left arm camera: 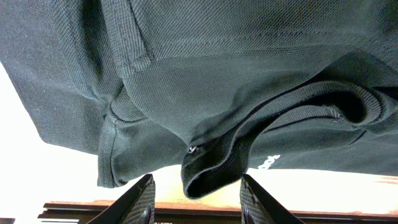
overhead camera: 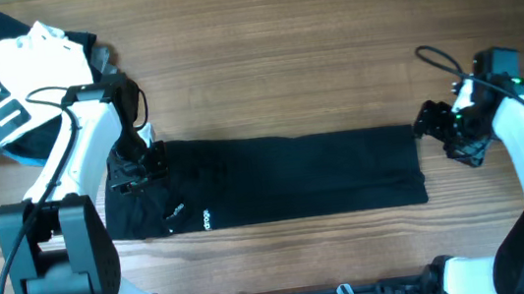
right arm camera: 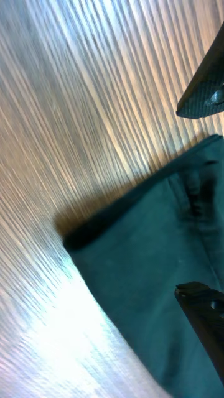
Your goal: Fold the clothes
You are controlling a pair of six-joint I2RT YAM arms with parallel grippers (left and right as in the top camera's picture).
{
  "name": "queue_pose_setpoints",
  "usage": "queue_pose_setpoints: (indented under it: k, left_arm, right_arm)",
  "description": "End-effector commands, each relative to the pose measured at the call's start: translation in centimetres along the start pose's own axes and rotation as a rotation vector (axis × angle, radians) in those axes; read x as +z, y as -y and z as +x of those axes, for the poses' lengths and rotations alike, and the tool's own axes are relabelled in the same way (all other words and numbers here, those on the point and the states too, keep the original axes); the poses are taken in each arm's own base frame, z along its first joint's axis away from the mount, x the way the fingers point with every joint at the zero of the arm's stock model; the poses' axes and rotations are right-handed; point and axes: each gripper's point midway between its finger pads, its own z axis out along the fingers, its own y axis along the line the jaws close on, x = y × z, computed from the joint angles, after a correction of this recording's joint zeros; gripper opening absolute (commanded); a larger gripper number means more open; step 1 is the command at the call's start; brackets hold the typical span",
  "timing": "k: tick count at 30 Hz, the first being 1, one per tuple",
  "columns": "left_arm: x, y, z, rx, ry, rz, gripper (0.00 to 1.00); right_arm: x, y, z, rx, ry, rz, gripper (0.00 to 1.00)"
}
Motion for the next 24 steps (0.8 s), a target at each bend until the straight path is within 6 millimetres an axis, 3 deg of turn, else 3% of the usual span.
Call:
queue_pose_setpoints:
  k: [1,4,7,10,15,19,22,23,24]
  left_arm:
    - [-0.2,0.3,0.2,-0.005,0.009,0.025,0.45]
    - [0.2,1.2,-0.4,-0.001,0.028,0.077,0.53]
    - [2.0,1.0,-0.7,-0.027,0.045,0.082,0.58]
    - [3.7,0.8,-0.8,-0.051,0.055,0.086,0.57]
    - [4.0,0.9,-1.3,-0.053,0.076,0.094,0.53]
    - [3.8,1.0,-1.9,-0.050,0.100,0.100,0.57]
    - [3.0,1.5,-2.3,-0.046,0.110,0.120,0.56]
    - [2.6,1.5,-2.3,-0.046,0.111,0.120,0.55]
    - [2.0,1.6,-2.4,-0.042,0.113,0.120,0.52]
  right_arm:
    - [0.9,0.5,0.2,0.039,-0.058,-0.083,0.91]
    - [2.0,0.6,1.2,0.039,-0.111,-0.113,0.92]
    - [3.2,0.8,2.2,0.032,-0.143,-0.122,0.91]
    - [3.9,0.4,2.7,0.002,-0.149,-0.162,0.91]
    - [6.7,0.1,5.3,0.036,-0.177,-0.227,0.90]
    - [8.3,-2.1,8.2,-0.042,-0.208,-0.352,0.69]
    - [8.4,-2.7,8.5,-0.075,-0.214,-0.350,0.23]
    - [8.2,-2.8,8.1,-0.075,-0.206,-0.347,0.10]
    - [7.8,-2.7,7.5,-0.072,-0.189,-0.334,0.04]
